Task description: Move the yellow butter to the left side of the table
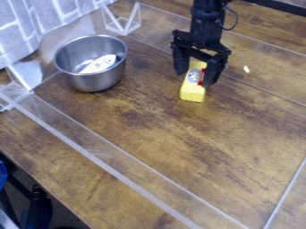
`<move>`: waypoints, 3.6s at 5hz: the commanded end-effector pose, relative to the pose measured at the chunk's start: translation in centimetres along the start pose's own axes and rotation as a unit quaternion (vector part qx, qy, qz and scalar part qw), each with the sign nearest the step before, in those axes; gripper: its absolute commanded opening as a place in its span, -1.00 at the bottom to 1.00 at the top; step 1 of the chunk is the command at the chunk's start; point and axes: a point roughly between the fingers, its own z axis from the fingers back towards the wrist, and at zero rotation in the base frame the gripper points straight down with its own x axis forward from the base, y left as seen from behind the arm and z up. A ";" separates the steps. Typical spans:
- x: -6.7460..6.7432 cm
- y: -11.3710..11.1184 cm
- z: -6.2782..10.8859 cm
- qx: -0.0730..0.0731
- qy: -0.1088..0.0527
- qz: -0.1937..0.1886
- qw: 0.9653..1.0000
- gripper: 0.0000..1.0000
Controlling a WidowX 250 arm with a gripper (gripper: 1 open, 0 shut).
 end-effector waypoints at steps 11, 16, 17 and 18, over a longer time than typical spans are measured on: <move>-5.8 -5.9 10.4 -0.020 -0.115 -0.042 0.992 -1.00; 2.6 -2.0 7.6 0.003 -0.127 -0.031 0.991 -1.00; 3.1 -1.7 7.1 0.006 -0.127 -0.031 0.991 -1.00; 3.2 -1.4 6.3 0.009 -0.126 -0.031 0.992 -1.00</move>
